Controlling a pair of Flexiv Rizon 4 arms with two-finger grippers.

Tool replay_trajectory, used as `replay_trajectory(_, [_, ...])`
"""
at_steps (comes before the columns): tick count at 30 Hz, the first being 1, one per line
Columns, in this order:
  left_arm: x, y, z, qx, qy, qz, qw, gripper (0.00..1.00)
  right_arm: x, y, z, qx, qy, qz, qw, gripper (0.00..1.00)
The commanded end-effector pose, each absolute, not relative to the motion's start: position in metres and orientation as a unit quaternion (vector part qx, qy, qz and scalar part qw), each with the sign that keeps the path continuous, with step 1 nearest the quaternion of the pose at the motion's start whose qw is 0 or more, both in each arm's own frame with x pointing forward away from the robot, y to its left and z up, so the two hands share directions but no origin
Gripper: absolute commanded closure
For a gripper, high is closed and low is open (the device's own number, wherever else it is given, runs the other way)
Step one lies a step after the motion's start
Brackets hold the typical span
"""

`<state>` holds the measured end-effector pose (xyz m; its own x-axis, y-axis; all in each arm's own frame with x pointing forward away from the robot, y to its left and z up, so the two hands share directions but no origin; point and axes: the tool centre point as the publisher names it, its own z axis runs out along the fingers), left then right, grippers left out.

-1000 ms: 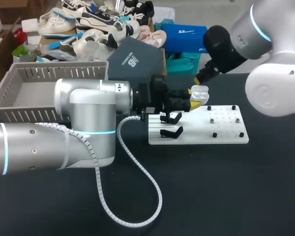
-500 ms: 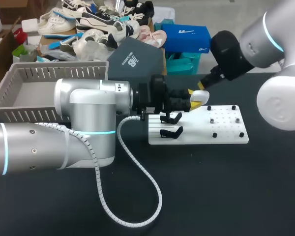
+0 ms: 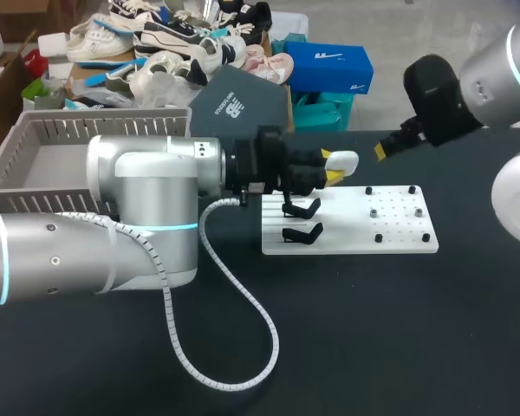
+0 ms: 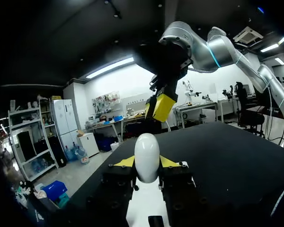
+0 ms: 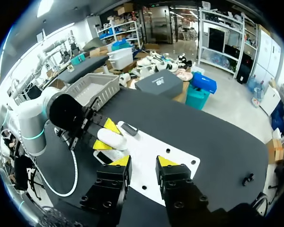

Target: Pick up each earbud case from the left stands, insert the matching earbuds, close the lid, and place the case in the box.

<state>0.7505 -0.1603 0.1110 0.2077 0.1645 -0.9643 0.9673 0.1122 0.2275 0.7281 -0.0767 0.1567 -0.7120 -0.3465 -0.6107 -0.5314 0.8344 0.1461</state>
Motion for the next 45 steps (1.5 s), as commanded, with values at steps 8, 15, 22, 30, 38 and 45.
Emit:
replay_trajectory(8, [0.777, -0.04, 0.149, 0.534, 0.541, -0.26, 0.595, 1.0, 0.703, -0.106, 0.149, -0.183, 0.93, 0.117, 0.297, 0.69])
replay_trajectory(15, [0.802, 0.045, 0.148, 0.507, 0.574, -0.191, 0.614, 1.0, 0.707, -0.103, 0.138, -0.167, 0.938, 0.113, 0.281, 0.69])
replay_trajectory(22, [0.83, 0.114, 0.126, 0.479, 0.629, -0.141, 0.596, 1.0, 0.715, -0.102, 0.121, -0.149, 0.946, 0.12, 0.261, 0.69])
replay_trajectory(30, [0.854, 0.159, 0.099, 0.454, 0.67, -0.123, 0.574, 1.0, 0.717, -0.109, 0.103, -0.108, 0.958, 0.108, 0.241, 0.69])
replay_trajectory(38, [0.862, 0.17, 0.064, 0.44, 0.707, -0.134, 0.538, 1.0, 0.721, -0.112, 0.096, -0.092, 0.96, 0.111, 0.239, 0.69])
replay_trajectory(45, [0.86, 0.177, 0.053, 0.433, 0.724, -0.135, 0.519, 0.78, 0.724, -0.113, 0.094, -0.089, 0.96, 0.114, 0.241, 0.7])
